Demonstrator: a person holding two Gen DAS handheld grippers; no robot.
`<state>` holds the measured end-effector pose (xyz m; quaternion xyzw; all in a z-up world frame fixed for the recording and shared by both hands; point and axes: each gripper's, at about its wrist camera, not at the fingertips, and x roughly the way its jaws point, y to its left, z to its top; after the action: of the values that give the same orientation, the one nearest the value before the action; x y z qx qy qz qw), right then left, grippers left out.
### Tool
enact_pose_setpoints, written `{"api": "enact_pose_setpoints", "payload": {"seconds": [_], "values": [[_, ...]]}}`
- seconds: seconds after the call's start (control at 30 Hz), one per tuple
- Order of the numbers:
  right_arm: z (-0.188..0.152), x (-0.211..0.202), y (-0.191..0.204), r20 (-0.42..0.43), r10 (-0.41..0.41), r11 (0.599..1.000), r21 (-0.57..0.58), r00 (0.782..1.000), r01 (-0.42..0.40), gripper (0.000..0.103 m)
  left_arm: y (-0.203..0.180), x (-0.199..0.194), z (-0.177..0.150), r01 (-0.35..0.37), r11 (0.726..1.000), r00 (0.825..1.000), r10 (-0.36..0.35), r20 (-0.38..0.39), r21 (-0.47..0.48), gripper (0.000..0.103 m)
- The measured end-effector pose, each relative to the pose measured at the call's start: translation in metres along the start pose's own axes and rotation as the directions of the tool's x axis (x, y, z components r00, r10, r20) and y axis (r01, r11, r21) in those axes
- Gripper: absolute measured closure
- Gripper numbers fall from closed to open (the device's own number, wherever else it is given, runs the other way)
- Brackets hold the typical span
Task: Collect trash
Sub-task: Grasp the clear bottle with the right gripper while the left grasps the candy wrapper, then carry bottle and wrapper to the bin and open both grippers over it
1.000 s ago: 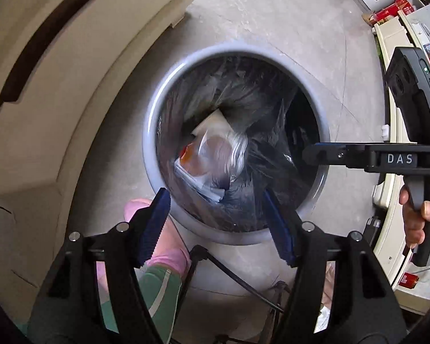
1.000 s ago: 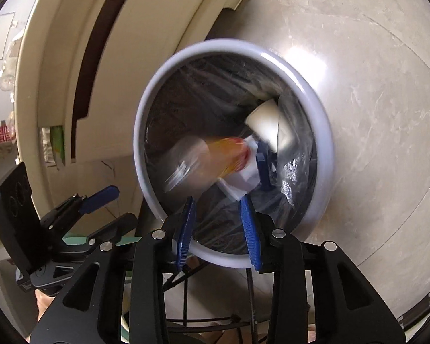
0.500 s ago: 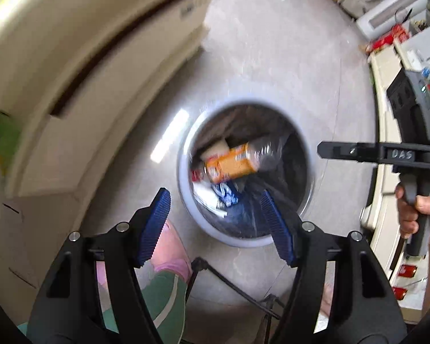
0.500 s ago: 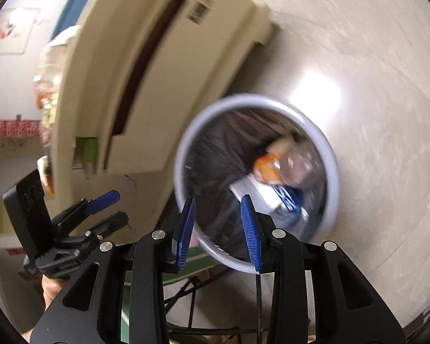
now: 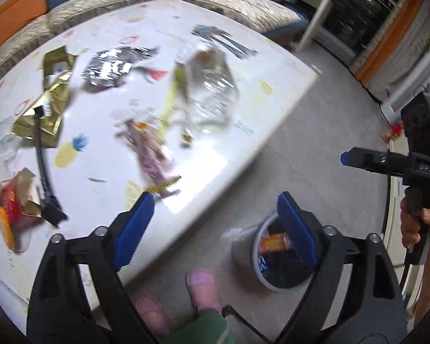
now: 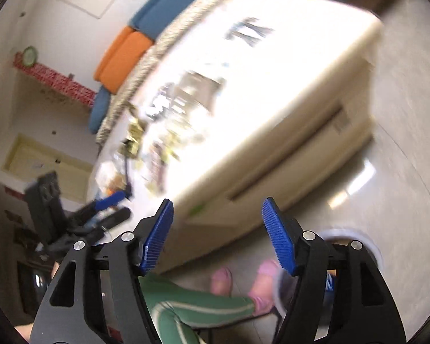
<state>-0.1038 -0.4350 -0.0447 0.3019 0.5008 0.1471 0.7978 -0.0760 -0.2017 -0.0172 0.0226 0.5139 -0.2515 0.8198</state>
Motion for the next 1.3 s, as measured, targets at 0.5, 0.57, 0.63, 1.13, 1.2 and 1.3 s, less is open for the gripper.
{"api": "enact_pose_setpoints", "payload": {"seconds": [0.5, 0.57, 0.63, 1.13, 1.2, 1.3], "values": [[0.106, 0.107, 0.072, -0.083, -0.112, 0.989, -0.109, 0.99, 0.103, 0.028, 0.051, 0.079, 0.024, -0.05, 0.997, 0.994, 0.044, -0.099, -0.06, 0.023], [0.111, 0.124, 0.072, -0.087, -0.152, 0.983, -0.119, 0.985, 0.141, 0.025, 0.05, 0.081, 0.024, -0.067, 0.997, 0.995, 0.064, -0.081, -0.04, 0.026], [0.114, 0.136, 0.068, -0.093, -0.168, 0.982, -0.106, 0.981, 0.158, 0.025, 0.052, 0.082, 0.027, -0.067, 0.997, 0.995, 0.064, -0.074, -0.037, 0.035], [0.117, 0.168, 0.067, -0.105, -0.25, 0.963, -0.133, 0.962, 0.236, 0.031, 0.096, 0.064, 0.034, -0.038, 0.994, 0.999, 0.036, -0.023, -0.106, 0.083], [0.117, 0.166, 0.067, -0.098, -0.251, 0.962, -0.131, 0.963, 0.238, 0.031, 0.099, 0.057, 0.033, -0.032, 0.992, 0.999, 0.031, -0.009, -0.12, 0.085], [0.116, 0.155, 0.067, -0.078, -0.229, 0.969, -0.116, 0.97, 0.219, 0.032, 0.098, 0.046, 0.036, -0.031, 0.992, 0.999, 0.032, 0.011, -0.126, 0.085]]}}
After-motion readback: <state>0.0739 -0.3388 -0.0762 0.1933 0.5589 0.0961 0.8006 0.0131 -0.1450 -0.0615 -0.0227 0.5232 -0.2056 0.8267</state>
